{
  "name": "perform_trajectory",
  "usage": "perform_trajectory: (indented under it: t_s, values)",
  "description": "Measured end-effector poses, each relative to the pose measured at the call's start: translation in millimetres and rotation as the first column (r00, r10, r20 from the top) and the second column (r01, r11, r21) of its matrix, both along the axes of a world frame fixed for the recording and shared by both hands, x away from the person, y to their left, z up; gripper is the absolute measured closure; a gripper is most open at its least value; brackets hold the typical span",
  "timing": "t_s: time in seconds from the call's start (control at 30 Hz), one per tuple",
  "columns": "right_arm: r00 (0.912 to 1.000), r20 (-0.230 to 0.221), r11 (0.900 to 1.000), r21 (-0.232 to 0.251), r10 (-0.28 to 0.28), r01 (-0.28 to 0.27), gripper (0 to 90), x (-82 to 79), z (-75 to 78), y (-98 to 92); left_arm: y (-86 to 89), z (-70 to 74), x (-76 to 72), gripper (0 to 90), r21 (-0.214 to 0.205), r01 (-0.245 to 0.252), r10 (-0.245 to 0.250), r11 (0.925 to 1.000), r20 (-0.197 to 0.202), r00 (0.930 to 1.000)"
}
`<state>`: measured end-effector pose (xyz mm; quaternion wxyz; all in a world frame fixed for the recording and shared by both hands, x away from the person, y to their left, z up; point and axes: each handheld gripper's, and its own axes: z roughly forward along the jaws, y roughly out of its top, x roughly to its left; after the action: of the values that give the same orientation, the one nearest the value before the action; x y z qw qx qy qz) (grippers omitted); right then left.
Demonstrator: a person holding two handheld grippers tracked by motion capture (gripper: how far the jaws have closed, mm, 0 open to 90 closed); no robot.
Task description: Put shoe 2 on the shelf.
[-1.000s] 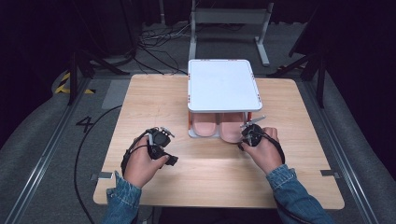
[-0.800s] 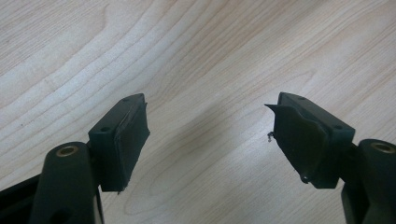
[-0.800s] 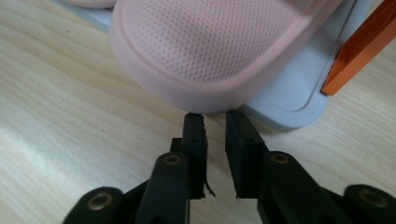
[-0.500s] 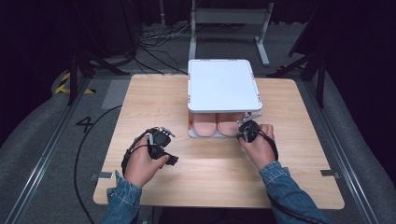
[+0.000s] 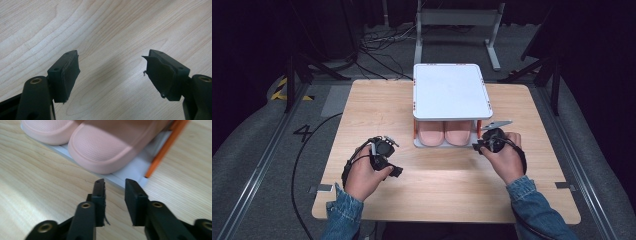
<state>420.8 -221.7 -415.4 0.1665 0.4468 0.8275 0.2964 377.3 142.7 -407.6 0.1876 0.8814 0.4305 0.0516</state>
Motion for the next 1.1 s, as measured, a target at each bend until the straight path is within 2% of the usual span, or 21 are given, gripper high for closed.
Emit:
perform_trajectory:
  t_s: [0.03, 0.07, 0.1, 0.2, 0.3, 0.53, 0.67, 0.8, 0.87, 0.97, 1.0, 1.03, 1.1]
  values:
    - [1.0, 0.0, 1.0, 0.0, 0.0, 0.0, 67.6, 0.0, 0.0, 0.0, 0.0, 0.0, 0.0, 27.1, 0.0, 0.0, 0.0, 1.0, 0.0, 1.0]
    - [0.9999, 0.015, 0.9999, 0.012, 0.005, -0.005, 60.5, -4.9, 8.1, -12.7, -0.1, -0.3, -0.2, 27.1, 0.002, -0.002, 0.002, 1.0, 0.0, 1.0]
    - [0.9999, 0.015, 0.9999, 0.012, 0.005, -0.005, 60.5, -4.9, 8.1, -12.7, -0.1, -0.3, -0.2, 27.1, 0.002, -0.002, 0.002, 1.0, 0.0, 1.0]
    - [0.9987, 0.04, 0.9994, 0.003, 0.033, -0.033, 50.0, -10.3, 18.2, -27.1, -0.9, 0.3, -0.6, 27.1, 0.001, -0.002, 0.002, 1.0, 0.002, 1.0]
    - [0.9969, 0.062, 0.9986, 0.02, 0.048, -0.05, 44.3, -16.9, 27.0, -43.1, -1.4, -0.1, 0.0, 27.1, 0.002, 0.001, -0.001, 1.0, 0.001, 1.0]
    - [0.9969, 0.069, 0.9993, 0.0, 0.037, -0.037, 41.1, -27.3, 31.9, -66.6, -3.4, -0.4, 1.3, 27.1, 0.004, 0.008, -0.008, 1.0, -0.004, 1.0]
    - [0.9959, 0.074, 0.9987, 0.0, 0.051, -0.051, 39.5, -30.6, 32.9, -76.1, -3.0, -1.2, 2.3, 27.0, 0.004, 0.011, -0.011, 0.9999, -0.002, 0.9999]
    - [0.9939, 0.09, 0.998, -0.006, 0.064, -0.063, 37.9, -34.1, 33.5, -93.3, -1.2, -2.8, 3.0, 27.1, 0.001, 0.002, -0.002, 1.0, -0.004, 1.0]
    - [0.9931, 0.096, 0.9977, -0.015, 0.068, -0.067, 36.7, -35.5, 34.0, -106.3, 1.2, -2.9, 3.9, 27.1, -0.002, 0.001, -0.001, 1.0, 0.006, 1.0]
    - [0.9918, 0.106, 0.9975, -0.016, 0.071, -0.069, 35.3, -36.5, 35.1, -115.9, 4.1, -3.0, 4.7, 26.9, -0.001, -0.005, 0.005, 1.0, 0.011, 0.9999]
    - [0.9916, 0.109, 0.9975, -0.013, 0.07, -0.069, 33.8, -37.8, 35.6, -125.4, 5.7, -2.9, 5.0, 26.5, -0.001, -0.012, 0.012, 0.9999, 0.015, 0.9998]
    - [0.9916, 0.109, 0.9975, -0.013, 0.07, -0.069, 33.8, -37.8, 35.6, -125.4, 7.6, -2.9, 5.5, 26.5, -0.001, -0.015, 0.015, 0.9999, 0.021, 0.9997]
    - [0.9929, 0.101, 0.9979, -0.016, 0.064, -0.063, 31.9, -39.3, 33.0, -139.5, 12.5, -2.4, 6.9, 26.5, -0.007, -0.024, 0.024, 0.9997, 0.033, 0.9992]
